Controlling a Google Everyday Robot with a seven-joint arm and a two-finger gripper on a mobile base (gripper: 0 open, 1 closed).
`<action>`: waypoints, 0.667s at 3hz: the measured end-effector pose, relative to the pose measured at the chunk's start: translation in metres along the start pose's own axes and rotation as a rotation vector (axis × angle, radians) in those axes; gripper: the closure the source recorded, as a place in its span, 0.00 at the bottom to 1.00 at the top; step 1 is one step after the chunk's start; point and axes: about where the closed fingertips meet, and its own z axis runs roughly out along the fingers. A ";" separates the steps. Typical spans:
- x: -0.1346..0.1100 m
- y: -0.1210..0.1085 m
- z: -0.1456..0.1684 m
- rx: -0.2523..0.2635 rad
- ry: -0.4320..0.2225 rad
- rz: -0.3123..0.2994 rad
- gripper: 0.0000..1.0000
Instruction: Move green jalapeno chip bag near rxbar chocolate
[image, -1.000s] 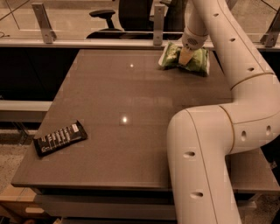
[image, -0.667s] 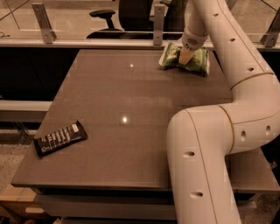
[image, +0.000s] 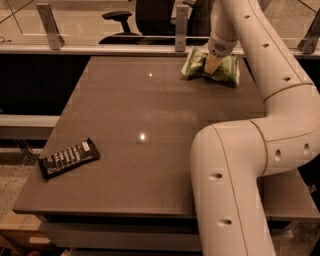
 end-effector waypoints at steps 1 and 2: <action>0.000 0.000 -0.001 0.000 -0.001 0.000 1.00; -0.002 -0.001 0.000 0.002 -0.001 0.000 1.00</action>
Offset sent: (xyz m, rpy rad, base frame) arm -0.1115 0.0433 0.0712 0.1253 -0.1056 0.1398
